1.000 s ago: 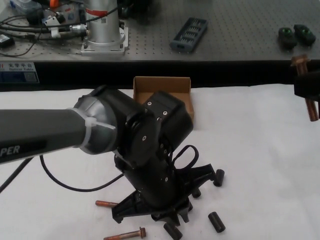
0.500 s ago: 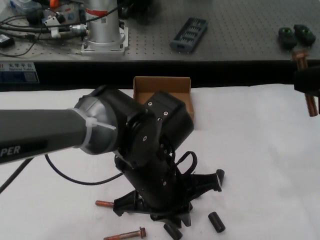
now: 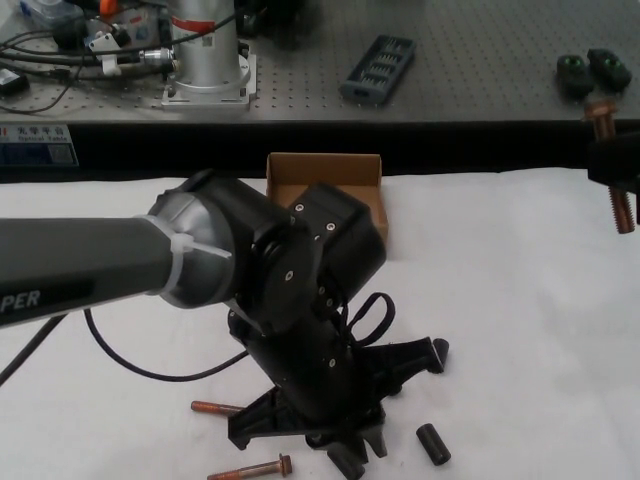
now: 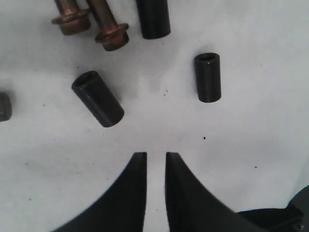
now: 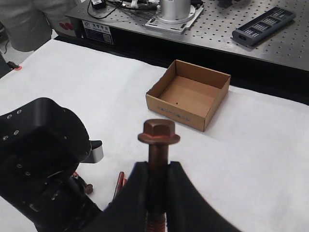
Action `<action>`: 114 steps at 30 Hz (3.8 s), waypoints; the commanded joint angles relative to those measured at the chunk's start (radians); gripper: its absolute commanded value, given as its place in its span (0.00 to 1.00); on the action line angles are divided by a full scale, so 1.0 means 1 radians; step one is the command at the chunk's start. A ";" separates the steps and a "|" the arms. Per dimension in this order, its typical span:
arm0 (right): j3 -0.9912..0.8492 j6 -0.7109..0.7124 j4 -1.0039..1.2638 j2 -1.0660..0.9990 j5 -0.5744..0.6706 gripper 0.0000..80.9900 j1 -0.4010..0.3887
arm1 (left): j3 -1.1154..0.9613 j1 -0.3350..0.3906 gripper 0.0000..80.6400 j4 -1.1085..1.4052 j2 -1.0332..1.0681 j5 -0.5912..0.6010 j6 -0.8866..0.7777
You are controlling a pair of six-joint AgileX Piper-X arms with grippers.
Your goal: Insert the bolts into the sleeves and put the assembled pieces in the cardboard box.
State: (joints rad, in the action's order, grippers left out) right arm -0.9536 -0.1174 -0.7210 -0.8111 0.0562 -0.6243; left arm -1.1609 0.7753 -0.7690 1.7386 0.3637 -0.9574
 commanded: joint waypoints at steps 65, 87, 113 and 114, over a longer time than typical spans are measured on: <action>-0.003 -0.002 0.017 0.004 0.006 0.03 0.007 | -0.011 -0.007 0.14 0.042 -0.001 0.112 0.409; -0.003 -0.002 0.017 0.004 0.006 0.03 0.007 | -0.011 -0.007 0.14 0.045 -0.001 0.114 0.775; -0.003 -0.002 0.033 0.004 0.002 0.03 0.007 | -0.011 -0.007 0.14 0.045 -0.001 0.114 0.348; -0.003 -0.002 0.033 0.004 0.002 0.03 0.007 | -0.011 -0.007 0.14 0.045 -0.001 0.114 0.336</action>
State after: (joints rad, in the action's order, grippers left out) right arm -0.9536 -0.1174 -0.7044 -0.8111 0.0562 -0.6243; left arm -1.1609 0.7717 -0.7280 1.7386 0.4763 -0.5266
